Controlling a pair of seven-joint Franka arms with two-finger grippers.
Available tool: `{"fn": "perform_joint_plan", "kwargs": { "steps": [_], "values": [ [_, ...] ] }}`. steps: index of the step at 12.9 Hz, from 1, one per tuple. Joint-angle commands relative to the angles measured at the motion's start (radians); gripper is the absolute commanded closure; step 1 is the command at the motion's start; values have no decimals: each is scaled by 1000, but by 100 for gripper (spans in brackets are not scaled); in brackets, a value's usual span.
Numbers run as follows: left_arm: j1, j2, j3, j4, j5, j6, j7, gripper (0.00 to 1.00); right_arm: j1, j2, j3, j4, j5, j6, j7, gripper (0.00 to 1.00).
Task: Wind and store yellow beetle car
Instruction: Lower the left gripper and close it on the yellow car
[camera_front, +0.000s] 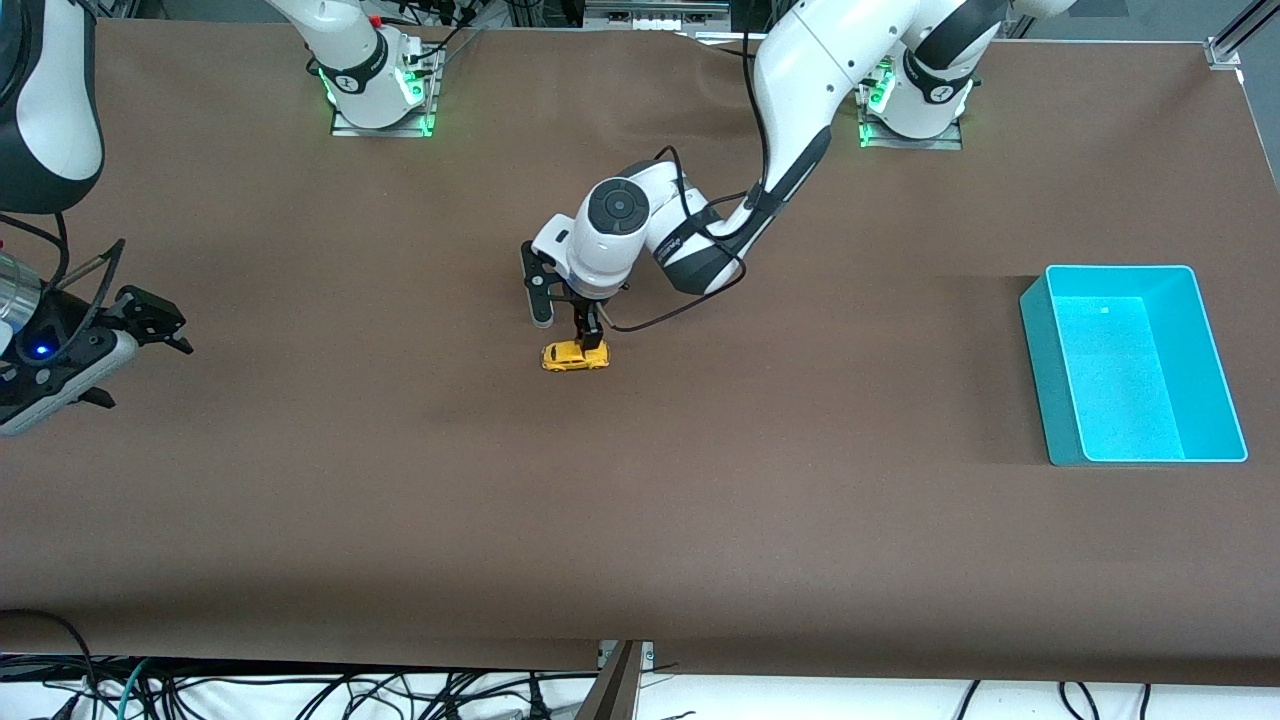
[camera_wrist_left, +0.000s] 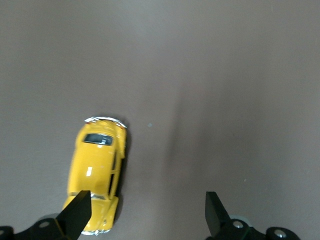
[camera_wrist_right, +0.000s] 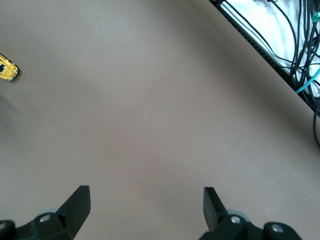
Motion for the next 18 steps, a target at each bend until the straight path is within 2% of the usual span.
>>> {"fn": "perform_joint_plan", "kwargs": {
  "steps": [1,2,4,7,13,14,15,16,17,18],
  "values": [
    [5,24,15,39,28,0,132,0,0,12,0,24,-7,0,14,0],
    [5,23,19,40,58,15,145,0,0,12,0,24,-6,0,32,0],
    [6,27,28,40,120,73,145,0,3,12,0,24,-6,-6,193,0],
    [8,75,28,51,112,132,114,0,4,12,1,24,-7,-11,239,0],
    [5,106,34,52,118,210,96,0,3,12,0,24,-7,-19,307,0],
    [3,109,34,52,118,216,96,10,3,12,0,22,-7,-19,306,0],
    [3,112,33,51,108,216,85,34,1,12,0,22,-6,-19,306,0],
    [2,122,33,52,89,216,73,55,1,12,0,22,-7,-19,306,0],
    [-3,124,33,52,88,216,71,71,3,12,0,22,-9,-19,307,0],
    [6,113,33,52,88,216,73,76,3,12,0,22,-9,-19,307,0]
  ]
}}
